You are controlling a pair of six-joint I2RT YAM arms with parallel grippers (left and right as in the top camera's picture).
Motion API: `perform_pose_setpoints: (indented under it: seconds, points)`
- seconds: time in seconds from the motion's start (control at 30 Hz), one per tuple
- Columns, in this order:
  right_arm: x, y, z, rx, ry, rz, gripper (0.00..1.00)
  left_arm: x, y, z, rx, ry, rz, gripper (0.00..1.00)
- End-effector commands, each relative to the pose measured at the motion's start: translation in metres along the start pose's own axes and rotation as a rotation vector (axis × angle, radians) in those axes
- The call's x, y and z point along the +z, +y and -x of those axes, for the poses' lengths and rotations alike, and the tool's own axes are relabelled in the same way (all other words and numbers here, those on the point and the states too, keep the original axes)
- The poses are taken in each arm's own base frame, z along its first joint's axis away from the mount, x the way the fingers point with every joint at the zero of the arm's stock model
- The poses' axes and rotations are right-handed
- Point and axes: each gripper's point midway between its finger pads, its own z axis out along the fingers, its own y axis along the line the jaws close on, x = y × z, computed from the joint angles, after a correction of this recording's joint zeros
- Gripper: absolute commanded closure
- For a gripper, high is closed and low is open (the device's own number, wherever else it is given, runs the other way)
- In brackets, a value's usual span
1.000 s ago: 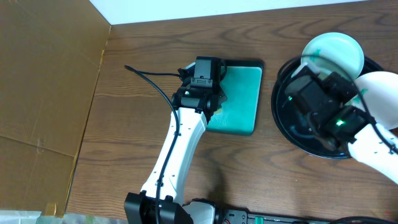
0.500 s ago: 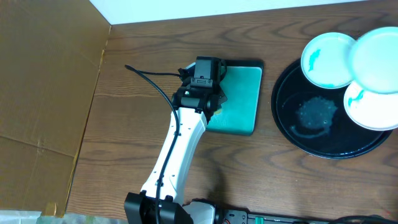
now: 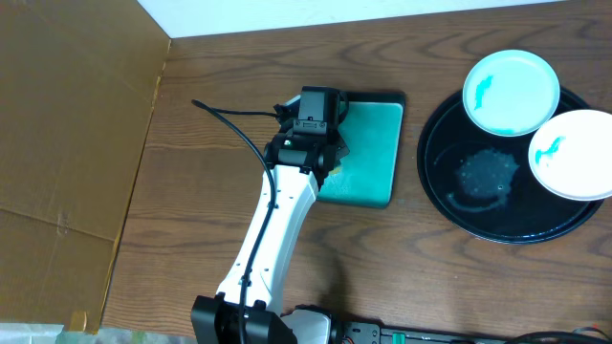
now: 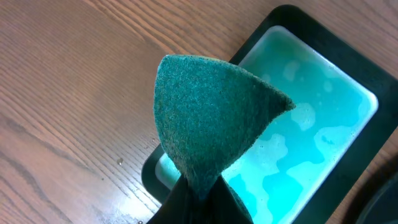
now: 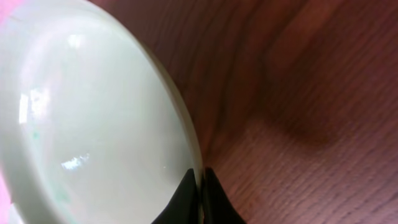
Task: Clean dirty plates on tray and stack at the side
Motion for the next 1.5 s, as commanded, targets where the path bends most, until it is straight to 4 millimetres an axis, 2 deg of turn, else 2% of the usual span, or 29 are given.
perform_pose_setpoints:
  seconds: [0.0, 0.1, 0.17, 0.27, 0.3, 0.33, 0.37, 0.47, 0.57, 0.6, 0.63, 0.7, 0.73, 0.8, 0.83, 0.87, 0.9, 1.0, 1.07, 1.17, 1.23, 1.37, 1.47]
  points:
    - [0.004, -0.003, 0.004, -0.029, -0.024, -0.046, 0.93, 0.004, 0.004, 0.000, 0.013, -0.002, 0.023, 0.93]
    - [0.006, -0.002, 0.003, -0.061, -0.028, -0.056, 0.83, 0.004, 0.004, 0.000, 0.013, -0.002, 0.022, 0.93]
    - [0.006, 0.004, 0.001, -0.067, -0.019, -0.035, 0.61, 0.004, 0.004, 0.000, 0.013, -0.002, 0.023, 0.93]
    - [-0.001, 0.031, -0.001, -0.083, 0.005, 0.093, 0.28, 0.004, 0.004, 0.000, 0.013, -0.002, 0.023, 0.93]
    - [-0.005, 0.038, 0.001, -0.080, 0.002, 0.117, 0.23, 0.004, 0.004, 0.000, 0.013, -0.002, 0.023, 0.93]
    - [-0.009, 0.042, 0.003, -0.074, -0.006, 0.124, 0.22, 0.004, 0.004, 0.000, 0.013, -0.002, 0.023, 0.93]
    - [-0.020, 0.055, 0.008, -0.072, -0.032, 0.144, 0.21, 0.004, 0.005, 0.000, 0.013, -0.002, 0.023, 0.93]
    - [-0.036, 0.086, 0.010, -0.148, -0.075, 0.191, 0.20, 0.004, 0.004, 0.000, 0.013, -0.003, 0.022, 0.93]
    - [-0.044, 0.129, -0.005, -0.308, -0.096, 0.242, 0.16, 0.004, 0.004, 0.000, 0.012, -0.004, 0.020, 0.93]
    - [-0.039, 0.146, -0.020, -0.376, -0.092, 0.236, 0.14, 0.004, 0.004, 0.000, 0.012, -0.004, 0.019, 0.93]
    - [-0.035, 0.154, -0.029, -0.411, -0.086, 0.229, 0.13, 0.004, 0.004, 0.000, 0.012, -0.005, 0.019, 0.93]
    - [-0.020, 0.172, -0.060, -0.511, -0.056, 0.201, 0.11, 0.004, 0.004, 0.000, 0.012, -0.004, 0.020, 0.93]
    - [-0.012, 0.184, -0.082, -0.590, -0.031, 0.201, 0.10, 0.004, 0.004, 0.000, 0.012, -0.004, 0.020, 0.93]
    - [-0.001, 0.200, -0.110, -0.679, 0.009, 0.208, 0.08, 0.004, 0.004, 0.000, 0.012, -0.004, 0.020, 0.93]
    - [0.007, 0.211, -0.134, -0.753, 0.058, 0.209, 0.06, 0.004, 0.004, 0.000, 0.012, -0.004, 0.020, 0.93]
    - [0.010, 0.215, -0.142, -0.778, 0.078, 0.208, 0.06, 0.004, 0.004, 0.000, 0.012, -0.004, 0.020, 0.93]
    - [0.018, 0.224, -0.162, -0.849, 0.140, 0.199, 0.04, 0.004, 0.004, 0.000, 0.011, -0.005, 0.019, 0.93]
    - [0.034, 0.234, -0.181, -0.945, 0.208, 0.148, 0.01, 0.004, 0.003, 0.001, 0.010, -0.007, 0.018, 0.93]
    - [0.052, 0.237, -0.185, -0.996, 0.198, 0.067, 0.01, 0.004, 0.003, 0.001, 0.010, -0.007, 0.018, 0.93]
    - [0.079, 0.245, -0.207, -1.068, 0.217, 0.063, 0.01, 0.004, 0.003, 0.001, 0.010, -0.006, 0.016, 0.93]
    - [0.094, 0.242, -0.216, -1.088, 0.218, 0.054, 0.03, 0.004, 0.003, 0.001, 0.010, -0.005, 0.015, 0.93]
    - [0.116, 0.226, -0.218, -1.120, 0.183, -0.049, 0.07, 0.004, 0.003, 0.001, 0.011, -0.005, 0.015, 0.93]
    - [0.128, 0.222, -0.223, -1.143, 0.179, -0.057, 0.07, 0.004, 0.003, 0.001, 0.010, -0.005, 0.015, 0.93]
